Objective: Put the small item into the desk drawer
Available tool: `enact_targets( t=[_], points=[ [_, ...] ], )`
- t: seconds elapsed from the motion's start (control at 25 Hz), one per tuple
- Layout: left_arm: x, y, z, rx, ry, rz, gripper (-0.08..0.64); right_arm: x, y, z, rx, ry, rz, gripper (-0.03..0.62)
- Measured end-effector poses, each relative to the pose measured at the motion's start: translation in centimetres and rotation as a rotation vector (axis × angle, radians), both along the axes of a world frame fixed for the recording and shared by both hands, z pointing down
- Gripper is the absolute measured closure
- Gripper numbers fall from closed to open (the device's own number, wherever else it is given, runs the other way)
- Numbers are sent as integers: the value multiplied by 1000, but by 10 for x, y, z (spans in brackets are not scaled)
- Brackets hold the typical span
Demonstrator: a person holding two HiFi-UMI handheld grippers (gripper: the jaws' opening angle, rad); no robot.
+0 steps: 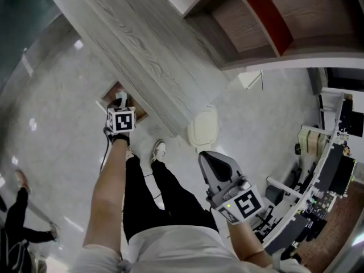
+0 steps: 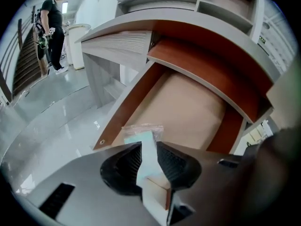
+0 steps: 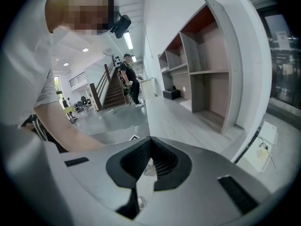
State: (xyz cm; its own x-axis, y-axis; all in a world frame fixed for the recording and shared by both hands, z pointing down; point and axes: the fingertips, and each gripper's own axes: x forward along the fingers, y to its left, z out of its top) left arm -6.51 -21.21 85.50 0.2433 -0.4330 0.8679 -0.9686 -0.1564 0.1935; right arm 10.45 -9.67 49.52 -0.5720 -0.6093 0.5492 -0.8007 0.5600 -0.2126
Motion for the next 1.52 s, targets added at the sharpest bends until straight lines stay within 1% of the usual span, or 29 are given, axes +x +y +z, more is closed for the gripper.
enact_targets(
  t=[0.24, 0.36, 0.48, 0.56, 0.64, 0.72, 0.88, 1.12, 1.52],
  points=[
    [12, 0, -7, 33, 59, 6, 468, -1, 1, 7, -14, -1, 14, 571],
    [17, 1, 1, 19, 69, 23, 466, -2, 2, 11, -20, 6, 24, 571],
    [14, 0, 13, -5, 50, 17, 468, 0, 3, 13, -24, 16, 35, 571],
    [10, -4, 16, -4, 25, 15, 473, 2, 3, 14, -27, 21, 44, 571],
    [7, -6, 16, 6, 15, 11, 508, 3, 5, 15, -31, 25, 50, 571],
    [6, -6, 14, 23, 24, 6, 529, 3, 8, 18, -32, 25, 50, 571],
    [3, -5, 7, 39, 49, 8, 541, -5, 8, 17, -26, 19, 42, 571],
    [-2, -4, -9, 60, 70, -7, 541, -12, 7, 10, -12, 11, 28, 571],
    [-18, 8, -46, 110, 92, -25, 541, -30, 5, -12, 50, -30, -13, 571]
  ],
)
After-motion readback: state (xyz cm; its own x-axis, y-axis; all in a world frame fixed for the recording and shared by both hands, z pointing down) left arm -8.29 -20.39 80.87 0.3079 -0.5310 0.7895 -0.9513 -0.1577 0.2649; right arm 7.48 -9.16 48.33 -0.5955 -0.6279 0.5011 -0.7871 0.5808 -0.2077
